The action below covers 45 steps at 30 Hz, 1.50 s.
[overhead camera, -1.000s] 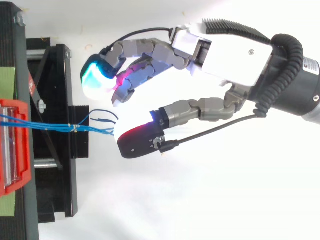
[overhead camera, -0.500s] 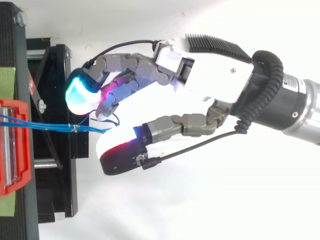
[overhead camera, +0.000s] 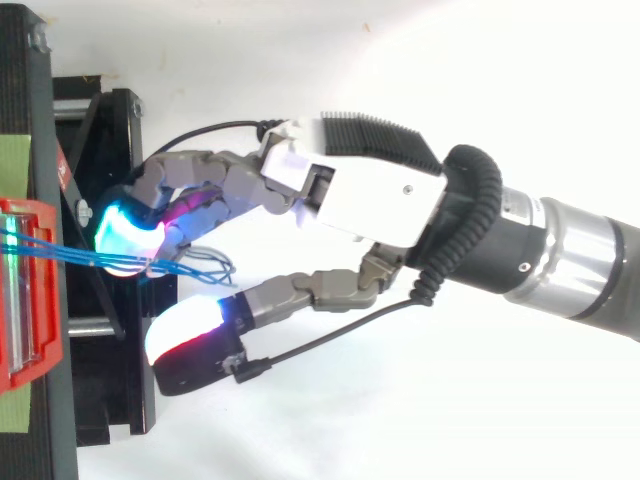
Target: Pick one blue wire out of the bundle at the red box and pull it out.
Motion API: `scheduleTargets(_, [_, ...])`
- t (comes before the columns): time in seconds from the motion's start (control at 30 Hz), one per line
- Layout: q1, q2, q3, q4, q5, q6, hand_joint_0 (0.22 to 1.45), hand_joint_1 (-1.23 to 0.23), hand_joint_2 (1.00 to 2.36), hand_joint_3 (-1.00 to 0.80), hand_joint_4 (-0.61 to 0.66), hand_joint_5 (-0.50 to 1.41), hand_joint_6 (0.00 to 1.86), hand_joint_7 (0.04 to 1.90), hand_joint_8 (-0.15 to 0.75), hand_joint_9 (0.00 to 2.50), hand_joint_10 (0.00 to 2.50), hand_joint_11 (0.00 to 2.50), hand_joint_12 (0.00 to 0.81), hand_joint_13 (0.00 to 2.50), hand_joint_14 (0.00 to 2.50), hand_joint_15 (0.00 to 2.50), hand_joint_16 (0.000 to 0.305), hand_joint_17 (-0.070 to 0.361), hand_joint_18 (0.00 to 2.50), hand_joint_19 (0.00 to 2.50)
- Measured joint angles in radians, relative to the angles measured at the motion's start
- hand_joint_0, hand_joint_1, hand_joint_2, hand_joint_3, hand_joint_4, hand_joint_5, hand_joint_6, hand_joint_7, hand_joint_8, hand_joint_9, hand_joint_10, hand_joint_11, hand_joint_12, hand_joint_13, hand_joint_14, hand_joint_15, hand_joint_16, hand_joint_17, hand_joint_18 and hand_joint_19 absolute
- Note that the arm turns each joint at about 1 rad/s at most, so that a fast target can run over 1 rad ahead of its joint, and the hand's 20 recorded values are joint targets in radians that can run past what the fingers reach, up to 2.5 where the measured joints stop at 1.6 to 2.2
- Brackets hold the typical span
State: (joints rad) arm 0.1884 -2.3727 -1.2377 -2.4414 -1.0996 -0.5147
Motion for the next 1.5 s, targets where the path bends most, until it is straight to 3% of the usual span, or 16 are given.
scheduleTargets(0.27, [0.0,-0.011,0.015,-0.009,-0.012,0.02,0.58,-0.64,1.0,-0.44,0.33,-0.1,0.5,1.17,0.349,0.8,0.01,0.41,0.44,0.76,0.01,0.26,0.057,0.129,0.66,0.36])
scheduleTargets(0.67, [0.0,-0.011,0.015,-0.007,-0.016,0.025,0.58,-0.59,1.01,-0.42,0.41,-0.12,0.5,0.94,0.345,0.82,0.01,0.37,0.435,0.79,0.01,0.26,0.057,0.129,0.68,0.37])
scheduleTargets(0.97, [-0.011,-0.011,0.015,-0.011,-0.022,0.03,0.6,-0.58,1.01,-0.4,0.43,-0.12,0.5,0.87,0.344,0.83,0.01,0.34,0.432,0.8,0.01,0.26,0.057,0.129,0.68,0.38])
scheduleTargets(1.5, [-0.03,-0.011,0.014,-0.038,-0.065,0.05,0.63,-0.61,1.02,-0.3,0.31,-0.11,0.5,1.17,0.353,0.83,0.01,0.38,0.43,0.81,0.01,0.26,0.057,0.128,0.71,0.37])
